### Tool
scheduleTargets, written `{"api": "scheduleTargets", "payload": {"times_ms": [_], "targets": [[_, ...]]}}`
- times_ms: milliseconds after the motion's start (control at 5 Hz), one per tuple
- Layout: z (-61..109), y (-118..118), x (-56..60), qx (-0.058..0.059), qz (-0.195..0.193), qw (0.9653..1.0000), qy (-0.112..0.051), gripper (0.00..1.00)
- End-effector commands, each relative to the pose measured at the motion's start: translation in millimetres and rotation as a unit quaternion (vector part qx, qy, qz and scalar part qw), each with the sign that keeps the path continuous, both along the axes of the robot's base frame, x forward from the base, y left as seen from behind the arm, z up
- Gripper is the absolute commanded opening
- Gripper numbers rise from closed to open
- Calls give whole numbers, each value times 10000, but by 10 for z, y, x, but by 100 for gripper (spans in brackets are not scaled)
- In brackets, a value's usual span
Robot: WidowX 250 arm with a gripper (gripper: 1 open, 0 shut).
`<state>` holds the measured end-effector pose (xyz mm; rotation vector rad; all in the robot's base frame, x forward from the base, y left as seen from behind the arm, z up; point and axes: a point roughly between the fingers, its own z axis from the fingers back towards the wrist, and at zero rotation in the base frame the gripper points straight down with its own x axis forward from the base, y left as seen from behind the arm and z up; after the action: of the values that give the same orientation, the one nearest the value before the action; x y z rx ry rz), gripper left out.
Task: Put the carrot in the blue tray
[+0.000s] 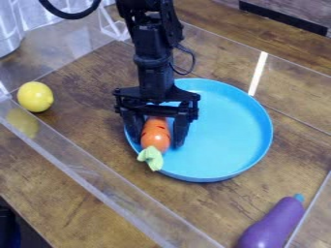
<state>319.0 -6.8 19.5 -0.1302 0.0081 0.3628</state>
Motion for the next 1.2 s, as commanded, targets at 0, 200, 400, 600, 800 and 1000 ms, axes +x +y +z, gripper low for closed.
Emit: {"api": "scheduleTargets", "payload": {"times_ms": [0,200,400,600,800,1000], "targets": [[-76,77,7,17,47,10000,1,100],[20,85,41,21,2,10000,-66,100],[129,93,76,25,-49,9999,-141,100],[228,94,105,21,-104,9997,-205,100],[329,95,133,17,-159,9995,-270,100],[449,99,159,9,-201,9992,-358,100]]}}
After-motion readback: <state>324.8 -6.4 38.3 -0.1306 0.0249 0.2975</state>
